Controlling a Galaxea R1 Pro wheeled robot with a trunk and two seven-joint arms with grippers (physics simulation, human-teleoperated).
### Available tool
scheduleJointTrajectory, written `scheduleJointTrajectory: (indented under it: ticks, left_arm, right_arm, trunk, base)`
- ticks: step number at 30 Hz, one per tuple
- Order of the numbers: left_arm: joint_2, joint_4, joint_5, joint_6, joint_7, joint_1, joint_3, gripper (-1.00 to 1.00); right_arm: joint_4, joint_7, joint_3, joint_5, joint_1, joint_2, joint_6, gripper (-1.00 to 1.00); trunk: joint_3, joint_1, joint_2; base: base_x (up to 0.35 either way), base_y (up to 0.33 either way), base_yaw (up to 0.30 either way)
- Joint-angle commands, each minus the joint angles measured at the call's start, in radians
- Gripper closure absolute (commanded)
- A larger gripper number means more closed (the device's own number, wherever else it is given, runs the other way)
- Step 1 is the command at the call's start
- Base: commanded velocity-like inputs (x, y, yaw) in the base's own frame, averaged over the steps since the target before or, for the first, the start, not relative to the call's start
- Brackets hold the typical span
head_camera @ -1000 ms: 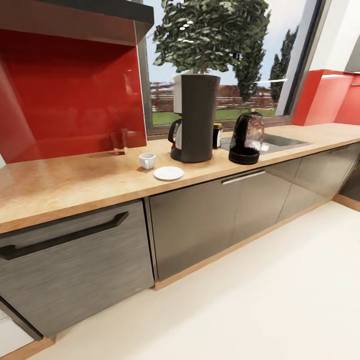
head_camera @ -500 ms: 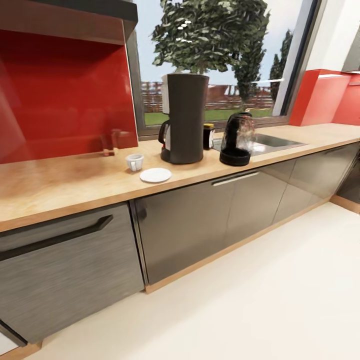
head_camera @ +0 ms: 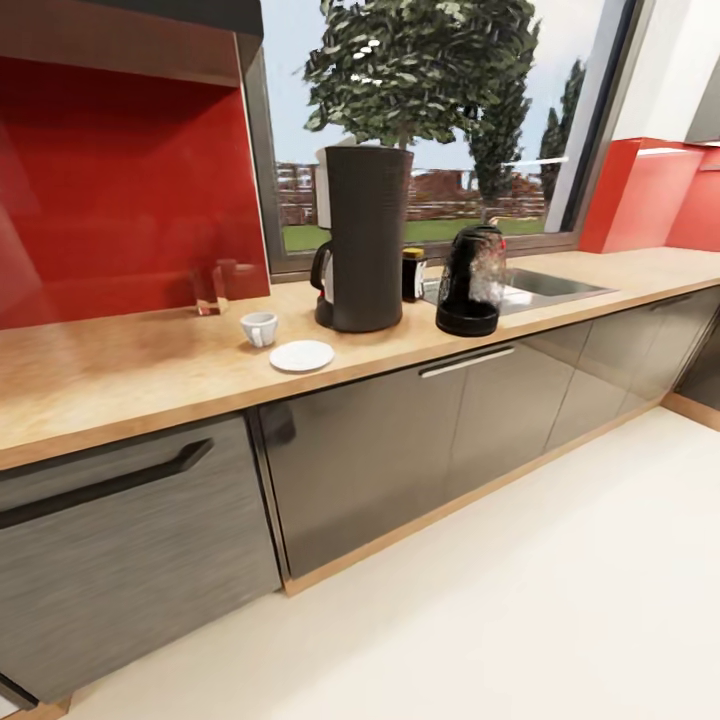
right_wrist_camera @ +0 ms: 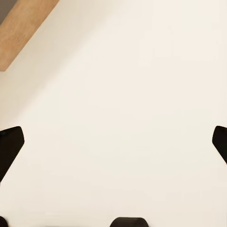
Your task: Set up a coffee station on the kitchen countertop: keep the coffee maker on the countertop, move the bottle of coffee from the kitchen shelf to the counter next to the coffee maker, place a paper coffee filter on top of the coffee maker, put the saucer next to the coffee maker with the coffee cup on the saucer, and place the electric kettle next to the coffee maker.
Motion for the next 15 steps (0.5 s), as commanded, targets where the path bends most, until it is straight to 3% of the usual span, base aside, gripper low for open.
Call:
scheduleJointTrajectory:
  ticks: [1, 15]
  left_arm:
    - [0.0, -0.001, 0.009, 0.004, -0.002, 0.0, -0.008, -1.0]
    - [-0.009, -0.006, 0.008, -0.029, -0.002, 0.0, -0.017, -1.0]
  right_arm:
    - [0.001, 0.002, 0.008, -0.006, -0.001, -0.001, -0.006, -1.0]
    - [0.001, 0.001, 0.008, -0.006, -0.001, -0.002, -0.007, -1.0]
  trunk:
    - [-0.001, 0.0, 0.0]
    - [-0.001, 0.0, 0.0]
  base:
    - [0.101, -0.001, 0.0]
    - [0.014, 0.0, 0.0]
